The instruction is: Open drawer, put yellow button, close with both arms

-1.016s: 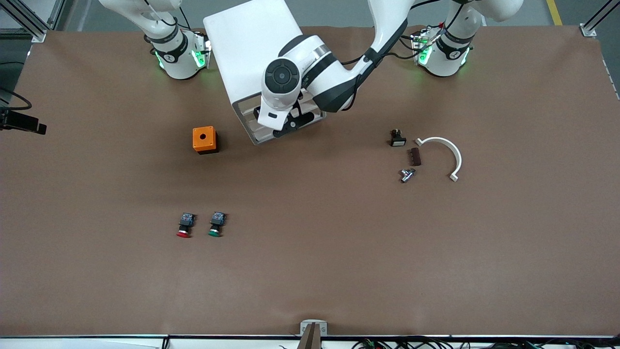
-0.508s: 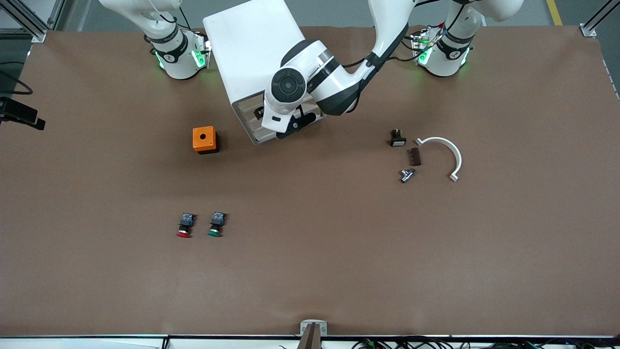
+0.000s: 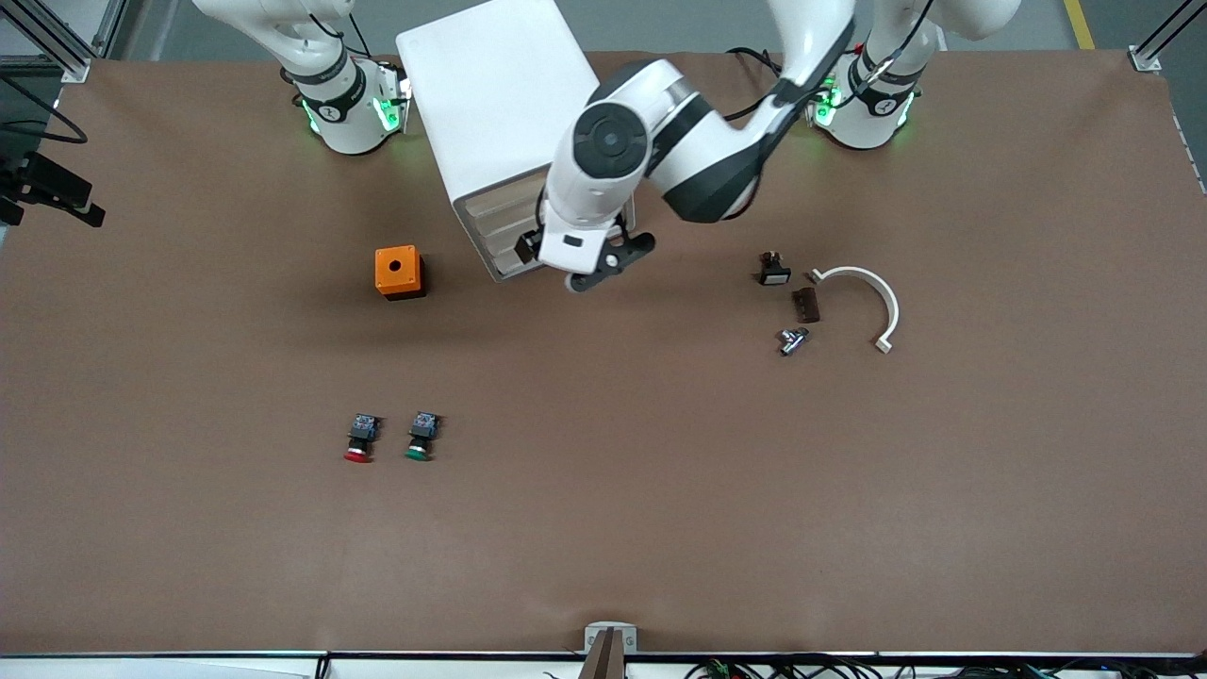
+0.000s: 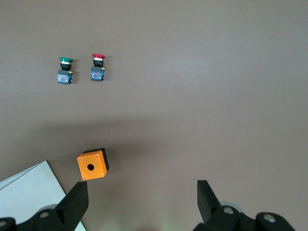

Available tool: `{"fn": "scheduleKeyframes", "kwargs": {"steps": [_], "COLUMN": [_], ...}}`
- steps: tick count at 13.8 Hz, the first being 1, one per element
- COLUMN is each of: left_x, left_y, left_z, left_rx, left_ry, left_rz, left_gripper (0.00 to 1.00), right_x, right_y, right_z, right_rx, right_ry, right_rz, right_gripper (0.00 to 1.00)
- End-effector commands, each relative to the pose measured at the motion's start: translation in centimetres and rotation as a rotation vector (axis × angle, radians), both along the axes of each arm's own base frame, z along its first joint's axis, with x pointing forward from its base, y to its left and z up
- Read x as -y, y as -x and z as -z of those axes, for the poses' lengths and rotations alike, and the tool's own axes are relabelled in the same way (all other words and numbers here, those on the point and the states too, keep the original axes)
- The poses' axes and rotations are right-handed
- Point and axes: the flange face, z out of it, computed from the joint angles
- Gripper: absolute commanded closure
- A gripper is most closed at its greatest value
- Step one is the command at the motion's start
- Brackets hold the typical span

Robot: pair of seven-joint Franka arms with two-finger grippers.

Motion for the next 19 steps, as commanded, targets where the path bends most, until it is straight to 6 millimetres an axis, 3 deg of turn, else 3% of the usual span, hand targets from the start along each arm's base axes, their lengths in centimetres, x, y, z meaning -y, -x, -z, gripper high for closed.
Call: {"fn": "scheduleKeyframes", "kwargs": {"steps": [1, 2, 5, 8, 11, 14, 17, 19], "left_x": [-6.4, -8.5, -18.4, -27.3, -35.1, -41.6, -47.0, -48.6], "left_y": [-2.2, -2.3, -5.6, -8.1, -8.3, -9.5, -9.9, -9.4], "left_z": [-7.7, -10.0, -14.9, -17.6, -19.1, -18.8, -18.5, -17.5], "left_rx": [0.153, 0.202, 0.224, 0.23, 0.166, 0.134, 0.121, 0.11], "left_ry": [-0.057, -0.101, -0.144, -0.139, -0.138, -0.128, -0.106, -0.103], "left_rz": [0.037, 0.109, 0.214, 0.294, 0.409, 0.432, 0.487, 0.523], "left_gripper": [0.01, 0.01, 0.01, 0.01, 0.01, 0.01, 0.01, 0.01], "right_x": [-0.2, -0.1, -0.1, -0.2, -0.2, -0.2, -0.5, -0.6], "right_y": [0.3, 0.3, 0.3, 0.3, 0.3, 0.2, 0.1, 0.1], "right_z": [-0.1, -0.2, -0.2, -0.2, -0.1, -0.1, -0.1, -0.1], "right_rx": [0.016, 0.019, 0.018, 0.018, 0.015, 0.017, 0.021, 0.021], "right_ry": [-0.003, 0.002, 0.007, 0.007, 0.007, 0.007, 0.01, 0.01], "right_rz": [-0.013, -0.013, -0.013, -0.014, -0.014, -0.014, -0.022, -0.023], "right_gripper": [0.0, 0.0, 0.0, 0.0, 0.0, 0.0, 0.0, 0.0]}}
